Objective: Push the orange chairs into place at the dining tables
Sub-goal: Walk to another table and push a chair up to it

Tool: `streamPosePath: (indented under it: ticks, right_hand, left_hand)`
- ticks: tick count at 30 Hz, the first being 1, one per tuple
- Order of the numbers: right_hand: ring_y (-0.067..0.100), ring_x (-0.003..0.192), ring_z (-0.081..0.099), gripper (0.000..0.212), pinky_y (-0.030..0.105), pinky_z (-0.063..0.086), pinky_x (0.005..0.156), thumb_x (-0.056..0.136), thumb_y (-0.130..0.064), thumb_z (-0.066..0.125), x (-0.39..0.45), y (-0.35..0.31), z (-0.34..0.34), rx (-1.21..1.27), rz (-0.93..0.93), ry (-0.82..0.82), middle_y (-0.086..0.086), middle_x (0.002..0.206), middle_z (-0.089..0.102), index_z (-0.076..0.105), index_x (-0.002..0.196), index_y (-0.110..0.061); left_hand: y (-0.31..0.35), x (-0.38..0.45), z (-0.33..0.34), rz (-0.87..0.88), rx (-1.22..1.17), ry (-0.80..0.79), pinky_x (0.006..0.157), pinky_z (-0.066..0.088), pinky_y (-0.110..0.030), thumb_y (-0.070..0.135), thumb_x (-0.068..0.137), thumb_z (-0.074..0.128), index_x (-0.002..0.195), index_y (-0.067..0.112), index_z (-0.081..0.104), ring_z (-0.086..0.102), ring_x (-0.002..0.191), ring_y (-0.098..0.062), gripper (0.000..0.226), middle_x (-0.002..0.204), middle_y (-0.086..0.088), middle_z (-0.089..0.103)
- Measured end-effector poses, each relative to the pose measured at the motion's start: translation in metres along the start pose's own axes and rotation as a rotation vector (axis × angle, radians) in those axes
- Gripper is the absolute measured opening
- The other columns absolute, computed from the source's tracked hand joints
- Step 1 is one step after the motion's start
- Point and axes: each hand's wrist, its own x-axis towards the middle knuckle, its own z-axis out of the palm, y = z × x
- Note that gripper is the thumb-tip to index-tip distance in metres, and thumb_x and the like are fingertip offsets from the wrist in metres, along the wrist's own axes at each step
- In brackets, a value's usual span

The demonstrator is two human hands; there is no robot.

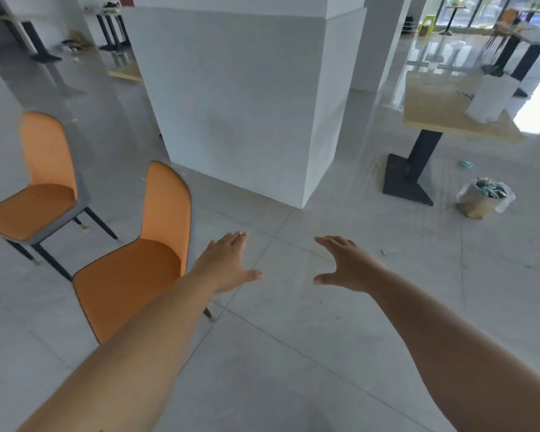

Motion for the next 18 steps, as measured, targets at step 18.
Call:
streamPosePath:
  ticks: [18]
  right_hand:
    - [0.018, 0.139, 0.030, 0.094, 0.035, 0.033, 0.104, 0.076, -0.052, 0.073, 0.362, 0.019, -0.073, -0.093, -0.370, -0.176, -0.007, 0.156, 0.028, 0.020, 0.151, -0.030]
  left_hand:
    - [-0.083, 0.224, -0.058, -0.405, -0.108, 0.098, 0.118, 0.018, -0.048, 0.063, 0.087, 0.052, 0.154, 0.016, 0.005, 0.011, 0.148, -0.023, 0.094, 0.162, -0.004, 0.008]
